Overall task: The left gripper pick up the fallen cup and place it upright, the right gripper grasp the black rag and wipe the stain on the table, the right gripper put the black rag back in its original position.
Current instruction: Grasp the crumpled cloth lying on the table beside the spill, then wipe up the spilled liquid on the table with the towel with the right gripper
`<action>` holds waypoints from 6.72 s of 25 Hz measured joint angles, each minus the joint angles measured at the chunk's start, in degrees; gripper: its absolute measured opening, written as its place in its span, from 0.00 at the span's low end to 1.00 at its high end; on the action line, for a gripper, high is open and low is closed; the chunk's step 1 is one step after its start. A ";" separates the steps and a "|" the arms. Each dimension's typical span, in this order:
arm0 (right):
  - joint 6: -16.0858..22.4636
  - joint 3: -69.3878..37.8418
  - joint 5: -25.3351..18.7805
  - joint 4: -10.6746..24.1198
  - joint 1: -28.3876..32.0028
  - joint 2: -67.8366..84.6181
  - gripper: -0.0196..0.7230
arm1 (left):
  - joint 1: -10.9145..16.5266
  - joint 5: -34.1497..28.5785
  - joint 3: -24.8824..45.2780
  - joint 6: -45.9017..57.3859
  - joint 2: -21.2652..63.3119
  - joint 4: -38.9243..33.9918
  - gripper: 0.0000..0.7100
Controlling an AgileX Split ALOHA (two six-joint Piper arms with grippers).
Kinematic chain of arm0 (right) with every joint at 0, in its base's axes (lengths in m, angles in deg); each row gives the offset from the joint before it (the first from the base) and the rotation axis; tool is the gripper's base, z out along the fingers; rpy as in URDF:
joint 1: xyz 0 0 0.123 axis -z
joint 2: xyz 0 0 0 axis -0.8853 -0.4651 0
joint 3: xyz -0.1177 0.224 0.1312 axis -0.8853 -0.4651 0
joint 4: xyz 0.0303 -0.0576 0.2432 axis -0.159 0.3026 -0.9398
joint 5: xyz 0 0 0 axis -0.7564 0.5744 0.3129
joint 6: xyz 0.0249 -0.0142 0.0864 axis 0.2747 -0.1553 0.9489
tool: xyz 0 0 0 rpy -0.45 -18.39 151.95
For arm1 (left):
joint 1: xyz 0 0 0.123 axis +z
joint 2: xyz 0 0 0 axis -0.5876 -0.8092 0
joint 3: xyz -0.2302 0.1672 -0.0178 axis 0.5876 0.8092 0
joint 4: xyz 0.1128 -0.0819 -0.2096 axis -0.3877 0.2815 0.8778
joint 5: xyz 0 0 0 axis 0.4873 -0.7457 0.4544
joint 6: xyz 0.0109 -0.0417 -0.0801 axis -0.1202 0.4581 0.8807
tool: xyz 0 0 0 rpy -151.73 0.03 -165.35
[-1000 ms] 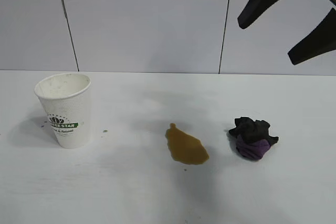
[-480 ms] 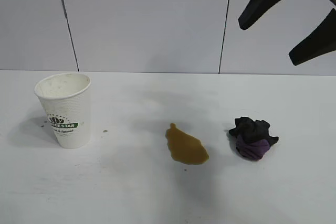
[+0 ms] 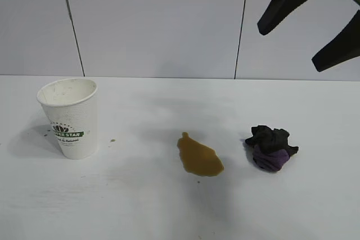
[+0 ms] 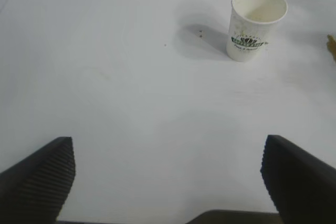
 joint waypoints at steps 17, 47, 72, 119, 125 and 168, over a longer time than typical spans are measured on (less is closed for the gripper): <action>-3.75 0.00 -0.07 9.73 0.00 -2.10 0.84 | -3.47 5.92 6.94 1.71 1.84 -4.02 0.98; 2.58 6.24 12.32 18.23 0.00 -31.21 0.79 | -4.65 5.92 6.94 1.85 1.84 -4.02 0.98; 9.02 7.67 15.48 23.17 -5.32 -34.12 0.38 | -4.65 5.92 6.94 1.85 1.84 -4.02 0.98; -1.08 7.90 24.91 1.54 -25.85 -34.39 0.16 | -6.18 5.92 6.94 1.92 1.84 -4.02 0.98; 0.74 7.90 24.75 8.30 -25.85 -35.27 0.16 | -6.18 5.92 6.94 1.92 1.84 -4.02 0.98; 5.27 8.17 19.83 13.16 -21.51 -35.22 0.16 | -6.18 5.92 6.94 1.92 1.84 -4.02 0.98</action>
